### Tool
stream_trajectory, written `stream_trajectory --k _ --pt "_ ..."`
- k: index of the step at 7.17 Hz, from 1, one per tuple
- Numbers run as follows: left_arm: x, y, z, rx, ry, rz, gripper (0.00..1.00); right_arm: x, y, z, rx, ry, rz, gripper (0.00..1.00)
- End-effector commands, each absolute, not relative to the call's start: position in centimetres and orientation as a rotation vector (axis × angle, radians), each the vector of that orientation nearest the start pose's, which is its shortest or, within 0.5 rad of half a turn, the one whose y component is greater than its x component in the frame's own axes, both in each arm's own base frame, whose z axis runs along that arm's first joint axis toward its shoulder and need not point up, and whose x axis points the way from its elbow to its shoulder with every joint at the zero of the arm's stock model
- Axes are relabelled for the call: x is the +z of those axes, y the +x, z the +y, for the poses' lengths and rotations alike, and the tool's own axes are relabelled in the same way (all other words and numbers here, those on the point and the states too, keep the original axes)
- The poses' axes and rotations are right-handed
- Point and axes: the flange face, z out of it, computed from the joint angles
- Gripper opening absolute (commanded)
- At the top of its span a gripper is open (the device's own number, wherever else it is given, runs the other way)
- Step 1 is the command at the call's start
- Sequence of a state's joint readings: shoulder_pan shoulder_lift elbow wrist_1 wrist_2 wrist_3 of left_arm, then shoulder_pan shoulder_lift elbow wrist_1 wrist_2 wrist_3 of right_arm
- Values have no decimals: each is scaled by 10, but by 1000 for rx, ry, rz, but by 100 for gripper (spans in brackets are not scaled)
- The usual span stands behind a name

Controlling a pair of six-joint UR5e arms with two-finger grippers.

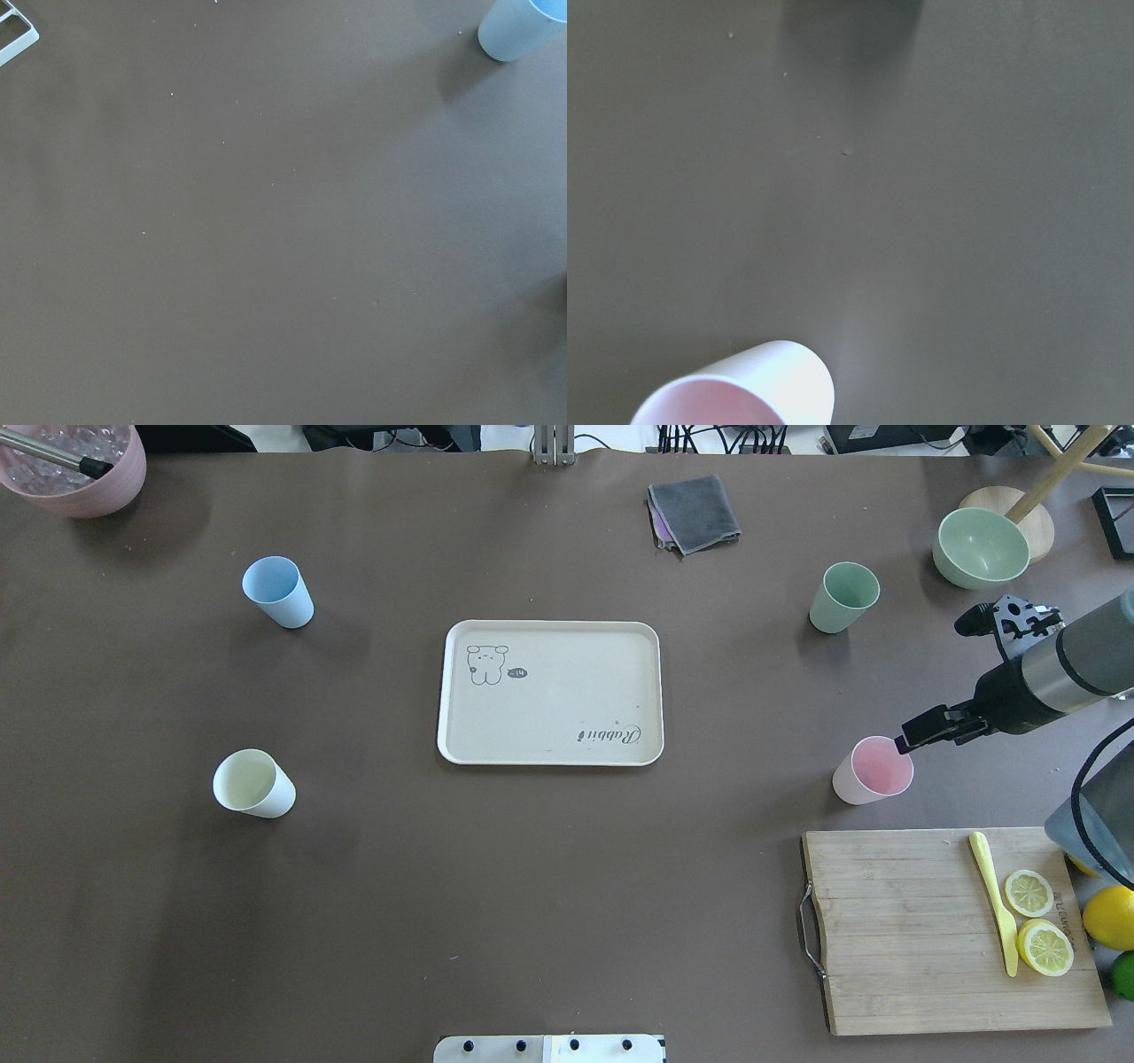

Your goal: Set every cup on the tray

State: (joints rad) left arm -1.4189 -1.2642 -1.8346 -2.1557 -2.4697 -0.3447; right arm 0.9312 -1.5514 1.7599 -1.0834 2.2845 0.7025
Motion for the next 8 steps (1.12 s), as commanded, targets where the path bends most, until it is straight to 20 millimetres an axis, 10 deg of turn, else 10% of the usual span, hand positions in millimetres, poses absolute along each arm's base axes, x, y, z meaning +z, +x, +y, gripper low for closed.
stream_trajectory --k 1,2,4,8 --pt "588 3 -384 65 270 970 98 496 -267 -445 -221 88 -952 90" --pt "588 3 -384 65 268 970 98 497 -271 -442 -230 82 -952 73" --pt "587 3 -387 62 268 968 98 500 -274 -441 -233 77 -947 9" --pt "536 67 -429 -33 192 1006 97 488 -276 -442 -240 83 -963 0"
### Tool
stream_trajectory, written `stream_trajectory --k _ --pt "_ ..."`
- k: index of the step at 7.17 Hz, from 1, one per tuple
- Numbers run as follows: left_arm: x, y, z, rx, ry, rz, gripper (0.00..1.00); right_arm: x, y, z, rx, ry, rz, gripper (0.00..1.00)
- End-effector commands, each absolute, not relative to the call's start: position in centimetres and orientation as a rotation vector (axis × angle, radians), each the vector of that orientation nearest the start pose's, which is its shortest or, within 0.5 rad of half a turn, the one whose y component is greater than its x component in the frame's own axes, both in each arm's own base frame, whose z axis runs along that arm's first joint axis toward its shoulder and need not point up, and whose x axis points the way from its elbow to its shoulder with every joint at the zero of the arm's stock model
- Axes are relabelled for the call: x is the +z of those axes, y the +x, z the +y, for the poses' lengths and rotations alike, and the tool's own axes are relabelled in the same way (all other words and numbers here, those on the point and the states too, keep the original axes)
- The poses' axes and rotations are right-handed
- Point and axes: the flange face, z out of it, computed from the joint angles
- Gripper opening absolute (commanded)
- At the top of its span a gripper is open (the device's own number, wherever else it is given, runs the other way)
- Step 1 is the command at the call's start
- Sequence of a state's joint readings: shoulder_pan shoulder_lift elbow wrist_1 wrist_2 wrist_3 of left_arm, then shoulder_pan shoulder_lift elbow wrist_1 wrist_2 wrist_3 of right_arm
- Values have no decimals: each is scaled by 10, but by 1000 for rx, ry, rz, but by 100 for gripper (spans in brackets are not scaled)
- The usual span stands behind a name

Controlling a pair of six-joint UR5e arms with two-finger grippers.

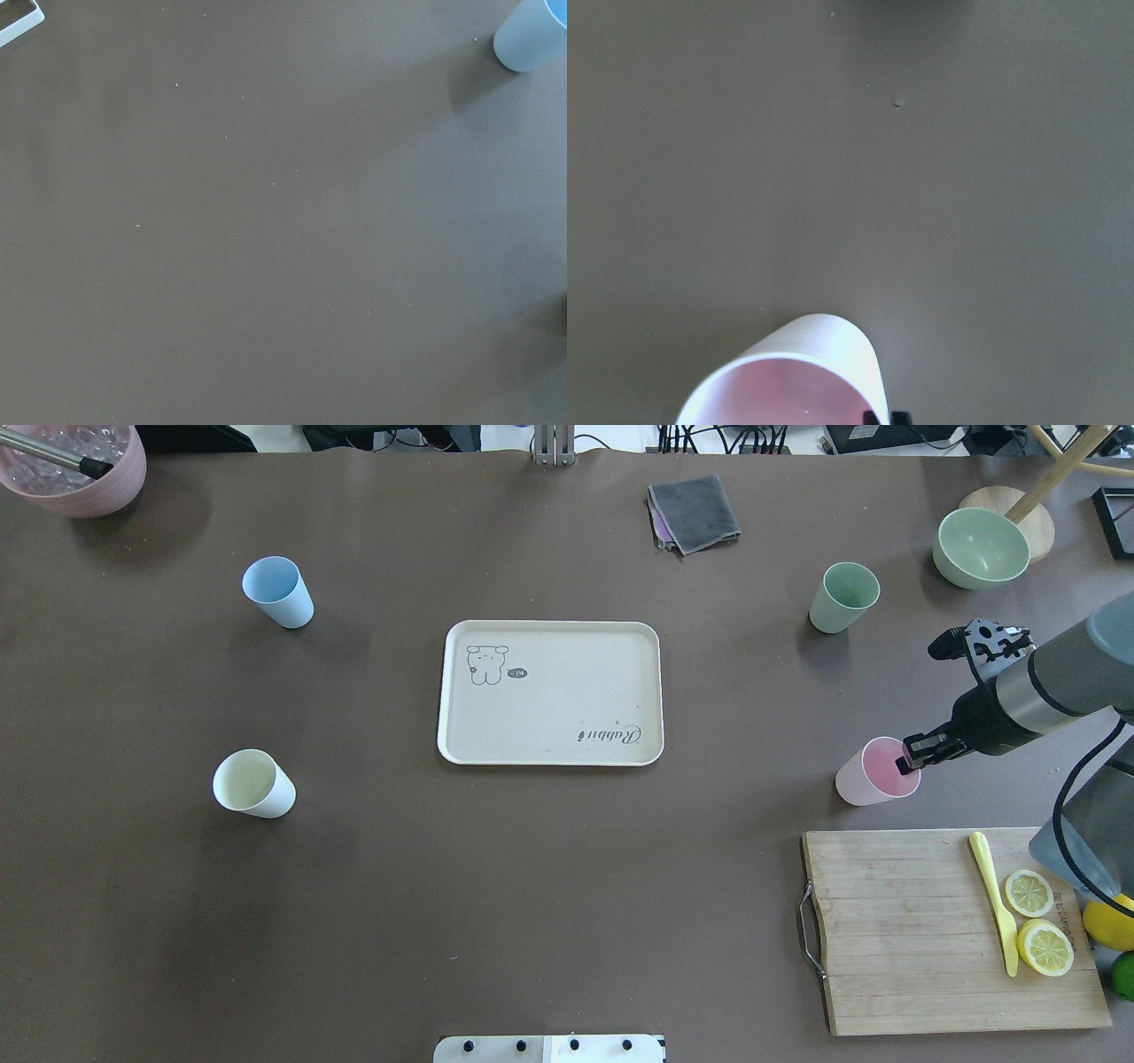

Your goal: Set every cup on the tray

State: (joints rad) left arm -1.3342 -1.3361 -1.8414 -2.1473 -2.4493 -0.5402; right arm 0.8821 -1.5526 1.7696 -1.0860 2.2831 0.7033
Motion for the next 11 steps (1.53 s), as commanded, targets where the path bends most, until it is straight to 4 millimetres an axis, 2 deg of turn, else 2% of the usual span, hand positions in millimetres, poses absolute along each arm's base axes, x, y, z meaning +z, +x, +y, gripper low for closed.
stream_trajectory --k 1,2,3,5,6,7,8,9,10,11 --pt "519 103 -433 -37 189 979 97 470 -278 -445 -212 88 -984 0" --pt "498 144 -425 -58 170 966 97 434 -293 -461 -137 76 -1021 0" --pt "485 181 -423 -61 168 952 97 404 -308 -475 -95 60 -1030 0" --pt "460 256 -412 -58 142 961 95 353 -336 -505 -52 45 -1013 0" --pt "453 277 -413 -40 142 965 95 345 -345 -518 -35 51 -1006 0" --pt "450 286 -415 -37 139 971 94 339 -359 -530 -23 50 -999 0" --pt "452 300 -409 -29 126 965 93 327 -377 -541 7 42 -998 0" --pt "453 314 -414 -24 129 958 85 319 -386 -545 14 39 -1000 0" --pt "454 321 -419 -26 124 957 69 316 -393 -546 15 41 -997 0" --pt "453 325 -416 -31 116 961 51 315 -408 -540 35 29 -991 0"
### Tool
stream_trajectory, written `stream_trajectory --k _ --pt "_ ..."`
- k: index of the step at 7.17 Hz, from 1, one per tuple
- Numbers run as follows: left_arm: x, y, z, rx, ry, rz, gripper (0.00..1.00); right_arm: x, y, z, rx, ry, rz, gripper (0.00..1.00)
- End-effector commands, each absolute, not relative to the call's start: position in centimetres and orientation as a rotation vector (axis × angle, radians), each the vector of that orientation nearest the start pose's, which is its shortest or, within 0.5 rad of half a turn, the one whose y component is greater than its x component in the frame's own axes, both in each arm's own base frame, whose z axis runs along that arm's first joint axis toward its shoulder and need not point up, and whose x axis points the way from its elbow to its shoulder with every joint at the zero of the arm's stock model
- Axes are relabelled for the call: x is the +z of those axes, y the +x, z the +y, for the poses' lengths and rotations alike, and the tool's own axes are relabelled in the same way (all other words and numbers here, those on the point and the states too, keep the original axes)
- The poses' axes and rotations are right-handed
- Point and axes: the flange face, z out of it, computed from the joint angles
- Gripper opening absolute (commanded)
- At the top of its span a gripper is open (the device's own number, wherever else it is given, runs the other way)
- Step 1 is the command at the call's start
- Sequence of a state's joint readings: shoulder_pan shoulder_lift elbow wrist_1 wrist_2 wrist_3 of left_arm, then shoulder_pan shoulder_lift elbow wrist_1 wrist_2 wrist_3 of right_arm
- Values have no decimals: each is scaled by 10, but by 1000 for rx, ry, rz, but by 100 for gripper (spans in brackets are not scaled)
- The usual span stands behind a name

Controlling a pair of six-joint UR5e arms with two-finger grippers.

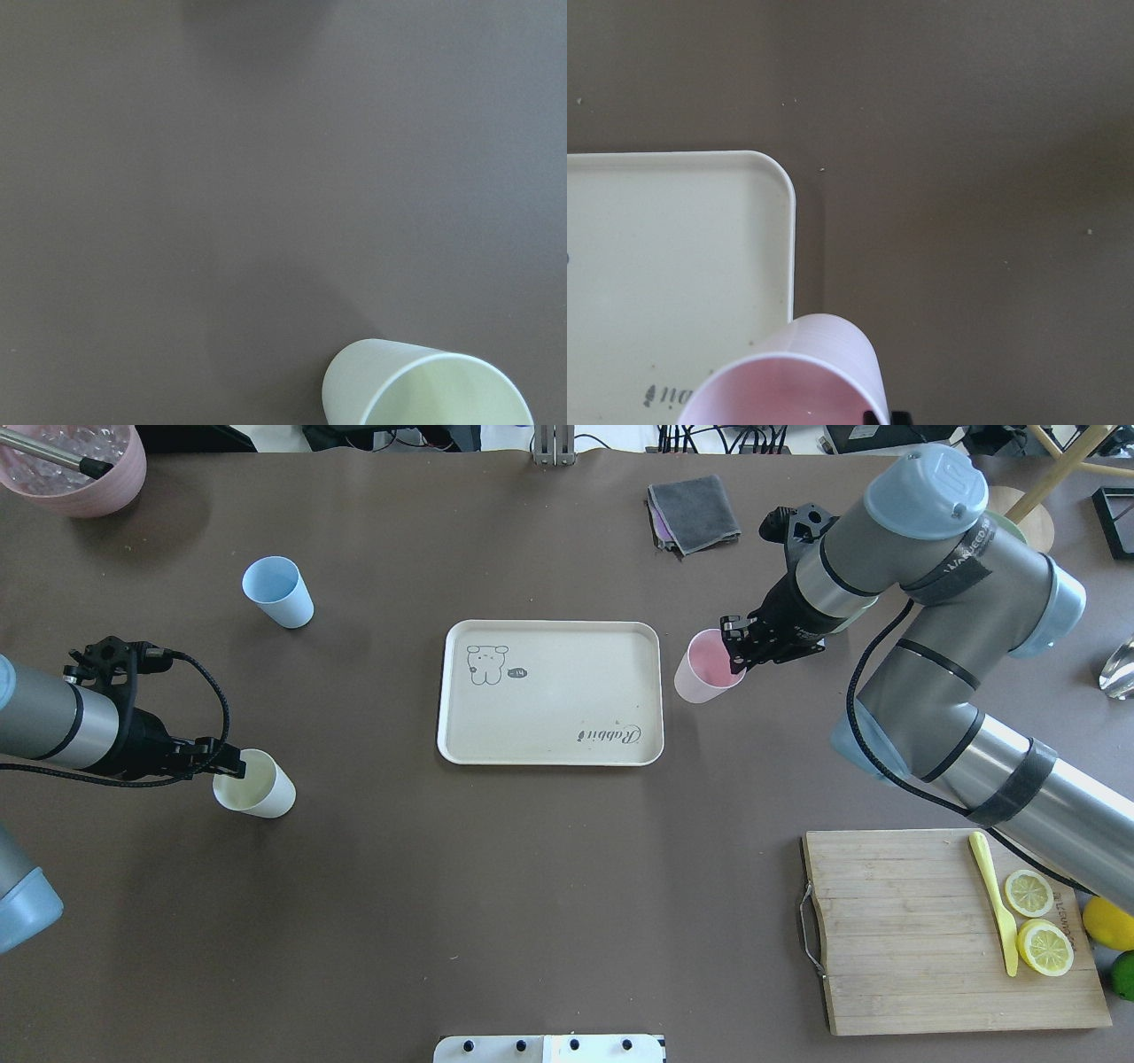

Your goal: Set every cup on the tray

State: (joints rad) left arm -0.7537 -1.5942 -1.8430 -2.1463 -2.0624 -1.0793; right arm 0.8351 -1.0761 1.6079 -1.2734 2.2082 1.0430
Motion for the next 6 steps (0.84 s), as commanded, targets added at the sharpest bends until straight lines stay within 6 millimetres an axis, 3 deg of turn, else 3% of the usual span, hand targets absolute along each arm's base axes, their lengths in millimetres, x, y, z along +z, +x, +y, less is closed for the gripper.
stream_trajectory --k 1,2,3,6 --pt "451 325 -415 -31 114 964 18 314 -412 -538 36 30 -990 0" --pt "450 326 -415 -31 112 966 0 310 -420 -538 27 27 -991 0" --pt "434 334 -420 -20 121 990 0 312 -426 -535 21 22 -989 0" --pt "311 391 -458 -26 126 1042 0 292 -449 -526 41 -6 -1008 0"
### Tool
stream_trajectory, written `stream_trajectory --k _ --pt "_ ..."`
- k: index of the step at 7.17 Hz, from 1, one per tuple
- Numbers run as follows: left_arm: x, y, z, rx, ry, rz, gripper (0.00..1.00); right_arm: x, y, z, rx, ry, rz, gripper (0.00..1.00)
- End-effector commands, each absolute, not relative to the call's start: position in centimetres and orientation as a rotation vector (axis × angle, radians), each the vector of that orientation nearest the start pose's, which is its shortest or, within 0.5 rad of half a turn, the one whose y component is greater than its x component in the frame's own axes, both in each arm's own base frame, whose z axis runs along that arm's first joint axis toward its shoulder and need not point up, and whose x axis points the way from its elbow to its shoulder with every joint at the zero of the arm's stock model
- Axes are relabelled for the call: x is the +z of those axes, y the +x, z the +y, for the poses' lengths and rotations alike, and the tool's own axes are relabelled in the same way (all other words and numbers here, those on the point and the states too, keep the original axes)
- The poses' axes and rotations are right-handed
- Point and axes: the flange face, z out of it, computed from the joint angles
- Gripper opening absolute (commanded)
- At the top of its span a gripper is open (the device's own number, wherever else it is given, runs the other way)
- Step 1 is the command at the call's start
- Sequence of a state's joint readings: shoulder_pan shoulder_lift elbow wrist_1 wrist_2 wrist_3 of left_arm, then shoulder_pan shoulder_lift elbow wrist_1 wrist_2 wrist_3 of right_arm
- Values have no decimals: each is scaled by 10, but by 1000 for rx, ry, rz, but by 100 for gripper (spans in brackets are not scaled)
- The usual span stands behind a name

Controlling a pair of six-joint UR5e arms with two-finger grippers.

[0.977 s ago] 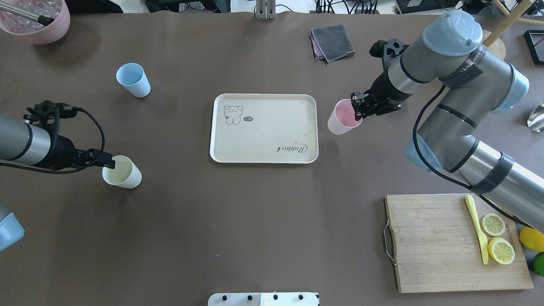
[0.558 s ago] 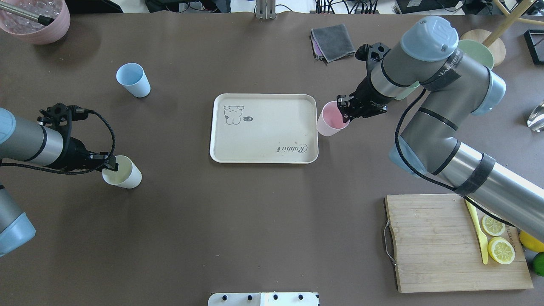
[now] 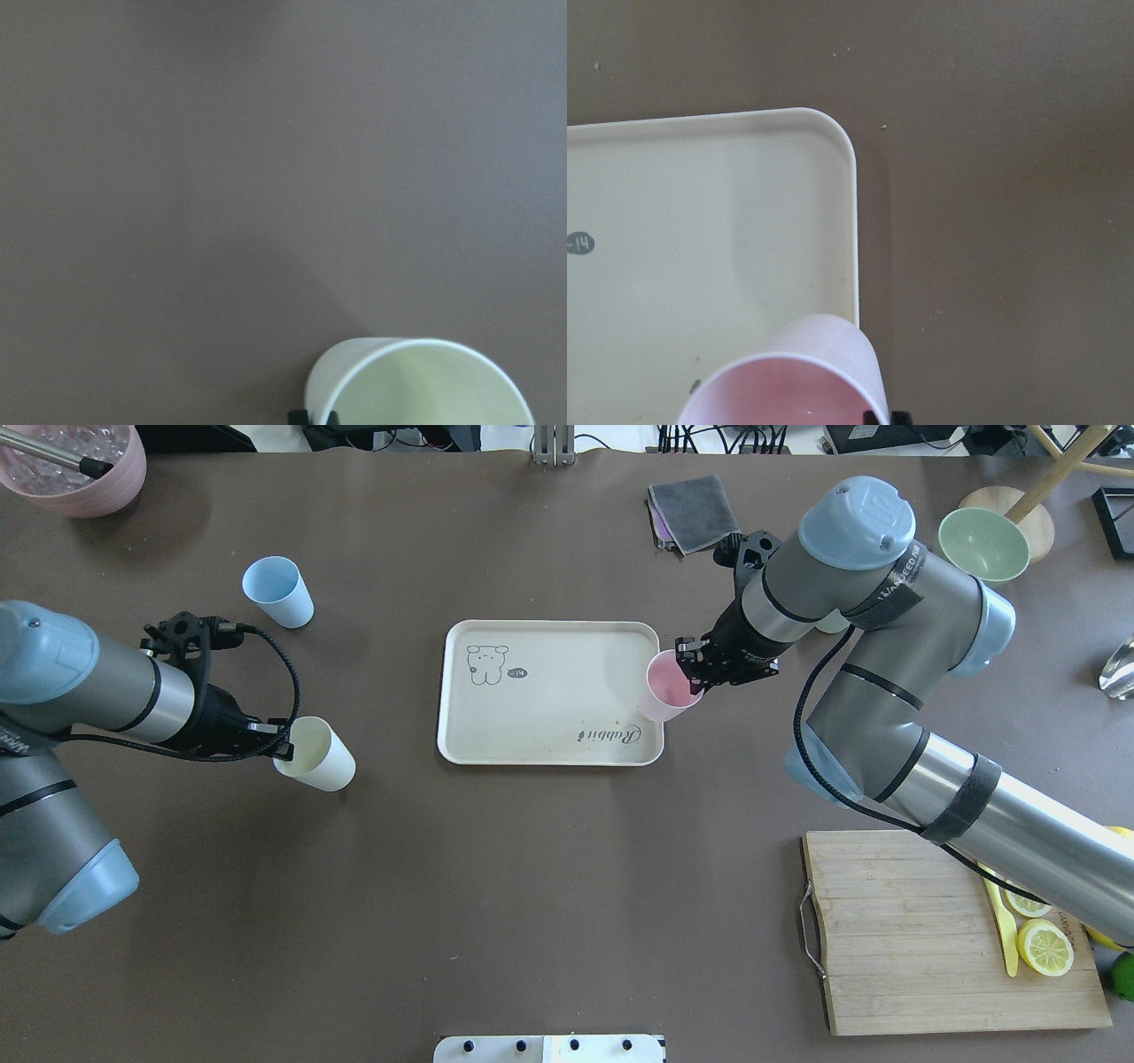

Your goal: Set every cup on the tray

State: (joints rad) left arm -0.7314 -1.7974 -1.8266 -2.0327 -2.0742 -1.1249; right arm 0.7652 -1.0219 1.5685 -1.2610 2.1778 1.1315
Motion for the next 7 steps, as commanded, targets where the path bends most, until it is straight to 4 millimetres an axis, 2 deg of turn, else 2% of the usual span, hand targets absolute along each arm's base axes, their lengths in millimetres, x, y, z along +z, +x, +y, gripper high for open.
stream_trajectory --k 1,3,4,5,6,7 --pt "270 430 -461 -31 95 1048 0 290 -459 -519 43 -4 -1003 0" --pt "241 480 -479 -56 101 1041 0 289 -468 -514 37 5 -996 0" --pt "234 492 -481 -51 105 1041 0 290 -468 -514 37 4 -995 0" --pt "237 500 -485 -50 102 1033 0 290 -469 -515 46 -1 -993 62" --pt "241 508 -494 -61 107 1012 0 286 -470 -516 61 -6 -996 99" --pt "240 508 -494 -61 117 1011 0 283 -466 -516 63 0 -1004 100"
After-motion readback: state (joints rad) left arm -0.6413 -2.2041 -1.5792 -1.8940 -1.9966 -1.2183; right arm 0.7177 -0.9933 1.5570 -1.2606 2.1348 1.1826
